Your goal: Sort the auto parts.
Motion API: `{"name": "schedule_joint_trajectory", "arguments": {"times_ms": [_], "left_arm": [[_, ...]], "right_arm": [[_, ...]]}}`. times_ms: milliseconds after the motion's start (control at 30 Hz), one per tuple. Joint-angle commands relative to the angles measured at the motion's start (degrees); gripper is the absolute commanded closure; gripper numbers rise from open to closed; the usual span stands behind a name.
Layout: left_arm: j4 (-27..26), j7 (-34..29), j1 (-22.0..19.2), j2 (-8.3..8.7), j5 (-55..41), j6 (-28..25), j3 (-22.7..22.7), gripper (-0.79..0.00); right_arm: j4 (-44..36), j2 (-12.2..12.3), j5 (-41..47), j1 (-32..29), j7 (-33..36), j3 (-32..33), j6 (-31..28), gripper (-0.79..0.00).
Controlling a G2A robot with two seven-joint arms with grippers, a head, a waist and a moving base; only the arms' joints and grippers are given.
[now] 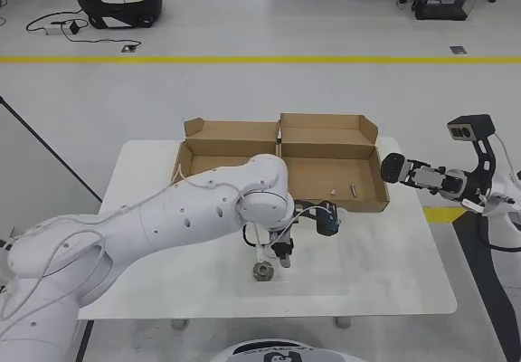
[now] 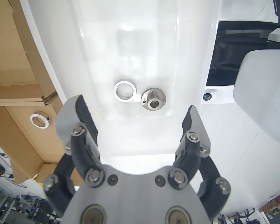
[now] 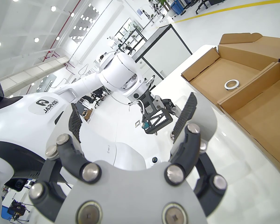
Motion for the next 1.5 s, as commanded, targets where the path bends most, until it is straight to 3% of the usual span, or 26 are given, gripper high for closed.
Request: {"name": "schedule_joint_trajectory", "arguments": {"times_ms": [0, 900, 1467], "left_arm": [[0.55, 0.20, 0.84, -0.42, 1.15, -0.19, 0.00, -0.329], [9.17, 7.35, 9.21, -3.08, 20.90, -7.36, 0.00, -0.351], [12.65, 8.26, 10.17, -3.24, 22.99, -8.28, 0.00, -0.323]], "right_arm": [[0.00, 0.00, 0.00, 0.00, 0.00, 0.00, 0.00, -0.785], [0.00, 0.00, 0.00, 0.00, 0.00, 0.00, 0.00, -0.785], [0.00, 0.00, 0.00, 0.00, 0.00, 0.00, 0.00, -0.785]]}}
